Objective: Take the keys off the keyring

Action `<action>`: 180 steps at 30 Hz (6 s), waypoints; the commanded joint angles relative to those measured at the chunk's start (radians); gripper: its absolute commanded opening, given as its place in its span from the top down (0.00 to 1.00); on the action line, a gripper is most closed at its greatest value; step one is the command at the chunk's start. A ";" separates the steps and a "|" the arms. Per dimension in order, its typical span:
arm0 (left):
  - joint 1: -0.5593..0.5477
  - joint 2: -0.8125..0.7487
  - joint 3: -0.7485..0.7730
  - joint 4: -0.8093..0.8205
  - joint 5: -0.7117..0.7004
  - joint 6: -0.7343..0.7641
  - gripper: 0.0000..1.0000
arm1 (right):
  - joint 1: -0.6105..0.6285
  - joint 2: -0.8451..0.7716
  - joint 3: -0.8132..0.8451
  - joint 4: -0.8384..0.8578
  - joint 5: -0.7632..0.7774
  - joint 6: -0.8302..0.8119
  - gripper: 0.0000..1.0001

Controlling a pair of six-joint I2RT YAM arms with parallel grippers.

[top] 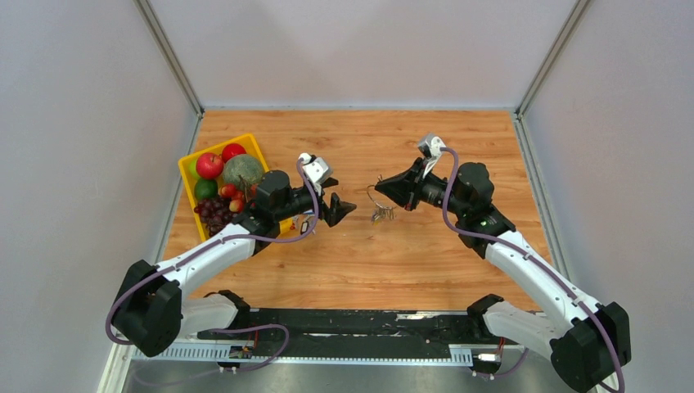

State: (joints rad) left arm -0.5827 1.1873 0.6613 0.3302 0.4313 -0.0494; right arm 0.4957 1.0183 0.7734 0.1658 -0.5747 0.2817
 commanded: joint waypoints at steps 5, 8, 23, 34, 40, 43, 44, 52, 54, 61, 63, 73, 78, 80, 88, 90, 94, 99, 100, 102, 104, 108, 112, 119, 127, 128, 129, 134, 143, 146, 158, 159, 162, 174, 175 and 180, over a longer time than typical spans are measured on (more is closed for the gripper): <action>-0.002 -0.012 -0.002 0.229 0.318 0.034 0.04 | -0.002 -0.002 0.038 0.168 -0.245 0.043 1.00; -0.002 -0.003 0.005 0.263 0.381 0.017 0.08 | -0.002 0.005 0.032 0.204 -0.279 0.067 1.00; -0.036 0.079 0.091 0.260 0.468 -0.026 0.58 | 0.000 0.031 0.032 0.238 -0.318 0.079 1.00; -0.037 0.041 0.266 -0.302 0.274 0.163 1.00 | 0.001 -0.102 -0.074 0.122 -0.143 -0.027 0.29; -0.052 0.017 0.334 -0.535 0.190 0.218 1.00 | 0.000 -0.123 -0.048 0.031 -0.095 -0.120 0.20; -0.069 0.016 0.371 -0.603 0.170 0.252 1.00 | 0.004 -0.082 0.003 0.007 -0.124 -0.144 0.22; -0.073 0.018 0.386 -0.628 0.168 0.257 1.00 | 0.008 -0.067 0.019 0.004 -0.130 -0.153 0.23; -0.110 0.025 0.436 -0.710 0.181 0.304 1.00 | 0.078 0.068 0.133 -0.071 -0.148 -0.246 0.42; -0.112 0.016 0.433 -0.702 0.203 0.307 1.00 | 0.085 0.083 0.136 -0.075 -0.150 -0.256 0.42; -0.114 -0.029 0.415 -0.653 0.227 0.306 1.00 | 0.112 0.102 0.145 -0.120 -0.156 -0.300 0.44; -0.114 -0.041 0.416 -0.652 0.235 0.308 1.00 | 0.117 0.106 0.145 -0.129 -0.152 -0.310 0.51; -0.114 -0.099 0.341 -0.523 0.204 0.232 0.70 | 0.120 0.073 0.187 -0.123 -0.143 -0.287 1.00; -0.114 -0.198 0.191 -0.316 0.134 0.125 0.38 | 0.120 0.052 0.217 -0.125 -0.126 -0.288 1.00; -0.113 -0.256 0.126 -0.226 0.092 0.091 0.34 | 0.119 0.054 0.234 -0.130 -0.131 -0.288 1.00; -0.112 -0.350 -0.096 -0.018 -0.040 -0.021 0.34 | 0.119 0.053 0.283 -0.148 -0.140 -0.288 1.00; -0.113 -0.357 -0.138 0.030 -0.059 -0.016 0.36 | 0.119 0.051 0.292 -0.151 -0.148 -0.274 1.00; -0.113 -0.341 -0.188 0.098 -0.074 0.019 0.45 | 0.120 0.047 0.304 -0.155 -0.162 -0.252 1.00; -0.114 -0.322 -0.199 0.110 -0.081 0.047 0.53 | 0.119 0.042 0.309 -0.157 -0.171 -0.250 1.00; -0.113 -0.321 -0.201 0.108 -0.085 0.059 0.54 | 0.119 0.042 0.307 -0.159 -0.172 -0.250 1.00; -0.114 -0.321 -0.201 0.105 -0.091 0.081 0.57 | 0.119 0.042 0.306 -0.160 -0.175 -0.248 1.00; -0.114 -0.320 -0.201 0.105 -0.097 0.089 0.58 | 0.119 0.042 0.306 -0.159 -0.178 -0.247 1.00; -0.114 -0.304 -0.191 0.113 -0.097 0.091 0.59 | 0.119 0.047 0.306 -0.157 -0.188 -0.242 1.00; -0.114 -0.281 -0.173 0.111 -0.095 0.096 0.63 | 0.119 0.048 0.304 -0.157 -0.197 -0.237 1.00; -0.114 -0.237 -0.162 0.165 -0.073 0.095 0.65 | 0.119 0.047 0.302 -0.155 -0.207 -0.228 1.00; -0.118 -0.219 -0.159 0.212 -0.038 0.091 0.61 | 0.119 0.052 0.297 -0.148 -0.206 -0.219 1.00; -0.119 -0.218 -0.160 0.219 -0.035 0.091 0.60 | 0.119 0.052 0.296 -0.147 -0.205 -0.219 1.00; -0.122 -0.219 -0.160 0.220 -0.034 0.092 0.58 | 0.119 0.052 0.296 -0.146 -0.206 -0.217 1.00; -0.125 -0.221 -0.164 0.242 -0.023 0.097 0.67 | 0.119 0.052 0.289 -0.135 -0.209 -0.210 1.00; -0.126 -0.242 -0.178 0.237 -0.017 0.122 1.00 | 0.119 0.012 0.250 -0.133 -0.155 -0.204 1.00; -0.126 -0.278 -0.147 0.127 -0.080 0.138 1.00 | 0.119 -0.024 0.204 -0.134 -0.097 -0.202 1.00; -0.210 -0.205 0.290 -0.646 -0.334 0.205 1.00 | 0.119 -0.077 0.003 -0.086 0.034 -0.179 0.38; -0.210 -0.178 0.318 -0.726 -0.333 0.203 1.00 | 0.120 -0.079 -0.012 -0.066 0.025 -0.179 0.37; -0.211 -0.127 0.453 -0.878 -0.297 0.212 1.00 | 0.120 -0.077 -0.054 0.012 -0.024 -0.174 0.37; -0.220 -0.062 0.678 -1.131 -0.129 0.326 1.00 | 0.196 -0.059 -0.197 0.433 -0.087 -0.195 0.41; -0.222 -0.061 0.691 -1.135 -0.120 0.333 1.00 | 0.205 -0.050 -0.193 0.444 -0.087 -0.203 0.41; -0.230 -0.033 0.749 -1.198 -0.086 0.350 1.00 | 0.235 0.002 -0.172 0.502 -0.133 -0.211 0.45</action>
State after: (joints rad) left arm -0.8032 1.1454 1.3312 -0.8249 0.2909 0.2527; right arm 0.7097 0.9852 0.5732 0.5430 -0.6537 0.0940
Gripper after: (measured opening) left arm 0.021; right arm 0.565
